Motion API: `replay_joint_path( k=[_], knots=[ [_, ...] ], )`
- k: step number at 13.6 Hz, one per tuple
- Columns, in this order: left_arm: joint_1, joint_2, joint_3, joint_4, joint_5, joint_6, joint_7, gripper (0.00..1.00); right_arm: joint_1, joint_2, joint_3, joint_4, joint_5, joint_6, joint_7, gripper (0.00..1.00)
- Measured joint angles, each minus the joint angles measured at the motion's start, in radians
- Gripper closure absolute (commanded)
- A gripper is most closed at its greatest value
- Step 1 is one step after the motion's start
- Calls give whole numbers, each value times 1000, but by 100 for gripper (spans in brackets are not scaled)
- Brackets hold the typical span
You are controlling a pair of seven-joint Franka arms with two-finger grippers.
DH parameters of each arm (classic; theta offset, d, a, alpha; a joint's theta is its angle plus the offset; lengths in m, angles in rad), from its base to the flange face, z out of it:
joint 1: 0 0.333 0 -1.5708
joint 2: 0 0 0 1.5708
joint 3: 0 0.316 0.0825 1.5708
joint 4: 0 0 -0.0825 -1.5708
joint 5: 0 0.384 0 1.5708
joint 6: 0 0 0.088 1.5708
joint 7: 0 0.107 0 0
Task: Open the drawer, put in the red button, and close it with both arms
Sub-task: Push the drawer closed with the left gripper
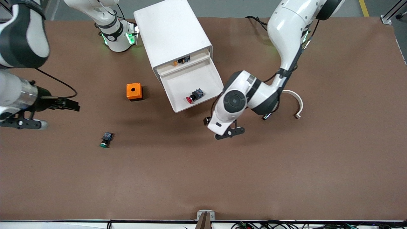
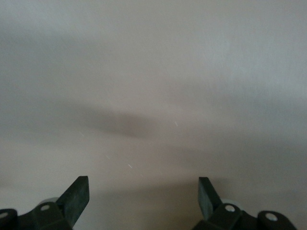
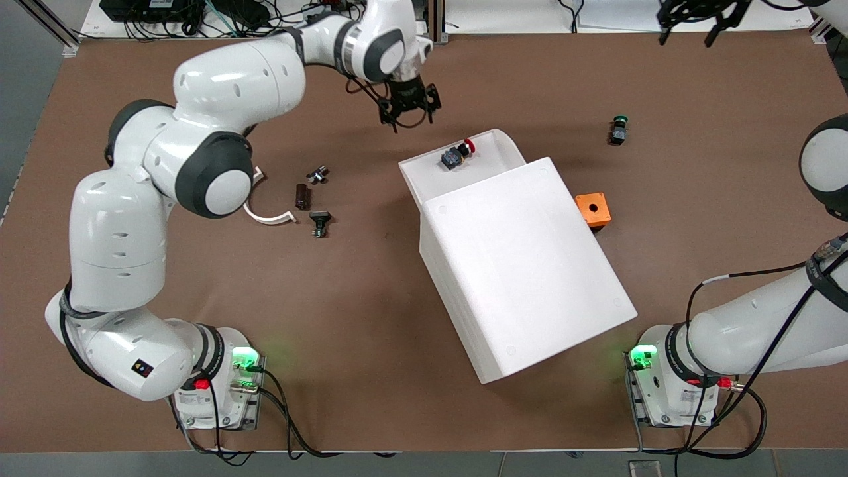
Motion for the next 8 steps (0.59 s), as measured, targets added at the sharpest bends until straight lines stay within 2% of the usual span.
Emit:
replay_joint_path(
  k=[5, 8],
  knots=[
    [-110, -4, -1, -34, 0, 7, -139, 0, -92, -10, 0, 0, 0, -55, -79, 0],
    [-158, -12, -6, -52, 0, 6, -221, 0, -107, -11, 0, 2, 0, -66, -78, 0]
  ],
)
